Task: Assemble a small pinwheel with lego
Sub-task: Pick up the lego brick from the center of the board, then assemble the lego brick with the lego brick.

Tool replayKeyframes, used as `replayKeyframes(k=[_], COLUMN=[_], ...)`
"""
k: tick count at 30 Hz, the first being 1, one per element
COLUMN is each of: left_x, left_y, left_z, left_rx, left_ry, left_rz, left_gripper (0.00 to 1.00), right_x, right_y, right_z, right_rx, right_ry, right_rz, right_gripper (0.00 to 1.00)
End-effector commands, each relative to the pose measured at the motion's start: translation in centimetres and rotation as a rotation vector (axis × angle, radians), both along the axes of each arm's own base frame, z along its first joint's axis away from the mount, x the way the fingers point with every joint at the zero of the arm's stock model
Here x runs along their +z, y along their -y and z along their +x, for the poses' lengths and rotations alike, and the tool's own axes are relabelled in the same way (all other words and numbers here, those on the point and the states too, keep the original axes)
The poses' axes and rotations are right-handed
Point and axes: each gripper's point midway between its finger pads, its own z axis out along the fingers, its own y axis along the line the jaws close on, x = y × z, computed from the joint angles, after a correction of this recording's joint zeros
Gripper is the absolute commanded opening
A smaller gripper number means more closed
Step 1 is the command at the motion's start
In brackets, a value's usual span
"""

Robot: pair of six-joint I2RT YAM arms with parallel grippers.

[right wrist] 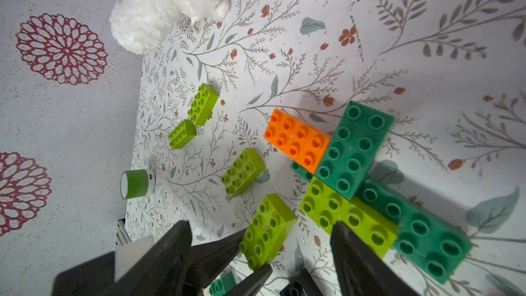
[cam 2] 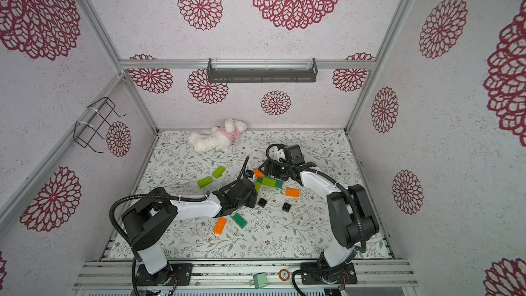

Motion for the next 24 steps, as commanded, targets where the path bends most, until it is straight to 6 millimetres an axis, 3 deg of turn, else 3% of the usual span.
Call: replayKeyframes(k=[1, 11, 24], left_x=[-0.7, -0.2, 0.0], left_y=[-0.6, -0.8, 0.0], left_z=[0.8, 2.1, 3.4], left_rx=[0.023, 0.025, 0.003], left_ry=[-0.008, 0.001, 0.009], left_rz=[0.039, 0.037, 0.05], left_gripper=[0.17, 0.17, 0.17], right_x=[1.6, 1.1, 0.9], right_y=[-0.8, -0.9, -1.5], right_z=[0.4, 0.2, 0.5], right_rx=[0.027, 0.049, 0.067], right_ry=[0.036, 0.024, 0.006], right_rz=[0.028, 0.018, 0.022], right_gripper=[0.76, 0.49, 0.38])
